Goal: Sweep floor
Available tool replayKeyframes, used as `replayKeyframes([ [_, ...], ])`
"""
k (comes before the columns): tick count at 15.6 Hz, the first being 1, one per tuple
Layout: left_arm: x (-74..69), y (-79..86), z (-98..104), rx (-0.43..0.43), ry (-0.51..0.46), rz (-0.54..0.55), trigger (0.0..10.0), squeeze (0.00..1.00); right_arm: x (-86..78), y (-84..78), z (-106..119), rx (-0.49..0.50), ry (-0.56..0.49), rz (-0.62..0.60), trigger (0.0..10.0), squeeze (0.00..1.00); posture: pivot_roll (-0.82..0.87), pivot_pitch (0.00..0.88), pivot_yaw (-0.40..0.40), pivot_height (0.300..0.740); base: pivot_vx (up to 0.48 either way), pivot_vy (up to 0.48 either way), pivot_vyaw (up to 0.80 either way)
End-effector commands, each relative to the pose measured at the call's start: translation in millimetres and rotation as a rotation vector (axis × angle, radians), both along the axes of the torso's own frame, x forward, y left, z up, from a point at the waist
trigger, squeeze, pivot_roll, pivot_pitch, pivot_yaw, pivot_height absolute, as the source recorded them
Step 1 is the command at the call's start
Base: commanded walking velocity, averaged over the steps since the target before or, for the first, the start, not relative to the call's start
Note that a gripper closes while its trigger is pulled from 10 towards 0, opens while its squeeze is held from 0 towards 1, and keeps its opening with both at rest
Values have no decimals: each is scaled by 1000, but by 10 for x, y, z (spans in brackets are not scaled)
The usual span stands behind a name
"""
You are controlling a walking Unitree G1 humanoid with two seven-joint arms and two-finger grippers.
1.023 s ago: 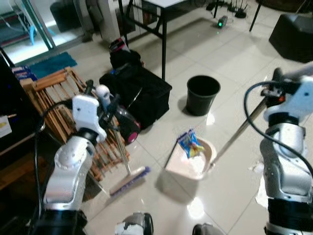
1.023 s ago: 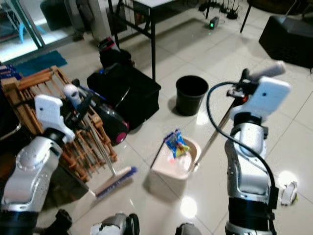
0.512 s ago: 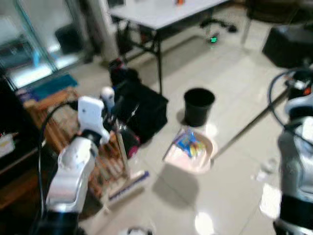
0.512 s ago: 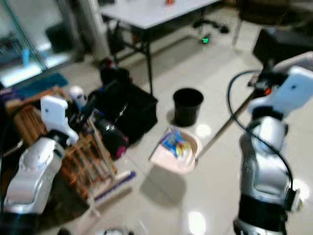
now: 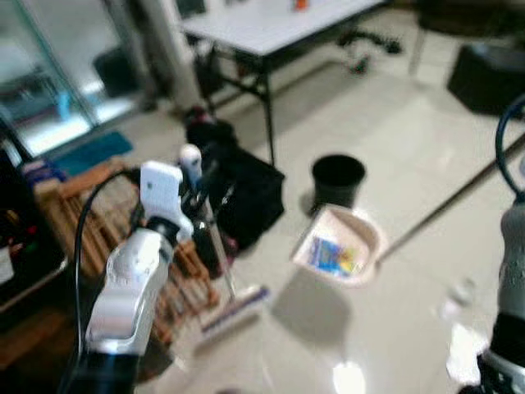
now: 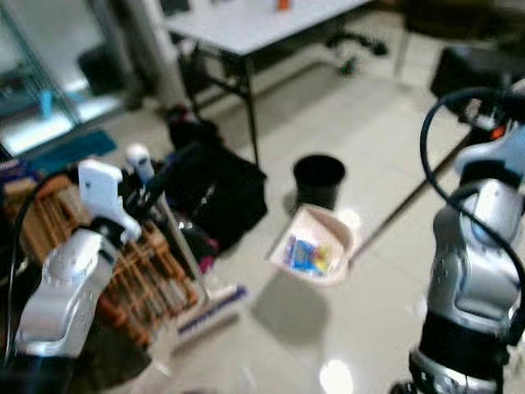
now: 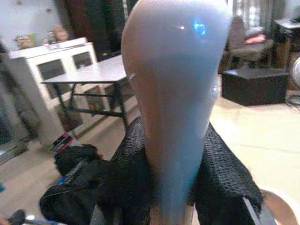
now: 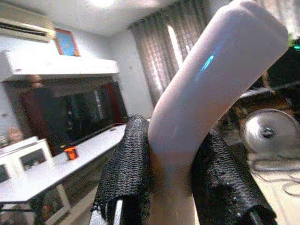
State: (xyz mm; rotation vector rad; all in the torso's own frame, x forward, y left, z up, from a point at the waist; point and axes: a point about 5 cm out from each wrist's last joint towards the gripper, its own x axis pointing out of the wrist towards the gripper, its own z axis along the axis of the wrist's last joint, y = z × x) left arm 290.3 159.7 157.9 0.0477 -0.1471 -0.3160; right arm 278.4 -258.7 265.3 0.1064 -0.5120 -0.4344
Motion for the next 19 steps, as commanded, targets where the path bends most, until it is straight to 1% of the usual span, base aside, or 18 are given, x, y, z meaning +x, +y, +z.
replayKeyframes([
  [1, 3, 81, 74, 30, -37, 29, 10000, 0, 13, 112, 131, 7, -59, 59, 10000, 0, 66, 21, 98, 740, 420, 0, 0],
  [6, -54, 48, -8, 20, -15, 33, 10000, 0, 36, 82, 230, -3, -48, 57, 10000, 0, 62, 20, 86, 740, 439, 0, 0],
  [10, -62, 29, -35, 19, -5, 27, 10000, 0, 44, 46, 269, -8, -61, 51, 10000, 0, 57, 19, 88, 740, 439, 0, -800],
  [12, -77, 10, -48, 32, -3, 10, 10000, 0, 45, 42, 287, -15, -68, 47, 10000, 0, 58, 20, 87, 740, 437, 0, -800],
  [14, -91, 32, -57, 19, 3, 25, 10000, 0, 59, 41, 304, -12, -74, 48, 10000, 0, 59, 15, 84, 740, 435, 0, 0],
  [17, -106, 42, -83, 18, 8, 35, 10000, 0, 103, 44, 366, -10, -70, 58, 10000, 0, 56, 14, 59, 740, 436, 0, 0],
  [19, -120, 75, -79, 9, 5, 60, 10000, 0, 144, 23, 437, 21, -81, 77, 10000, 0, 58, 12, 48, 740, 437, 0, 0],
])
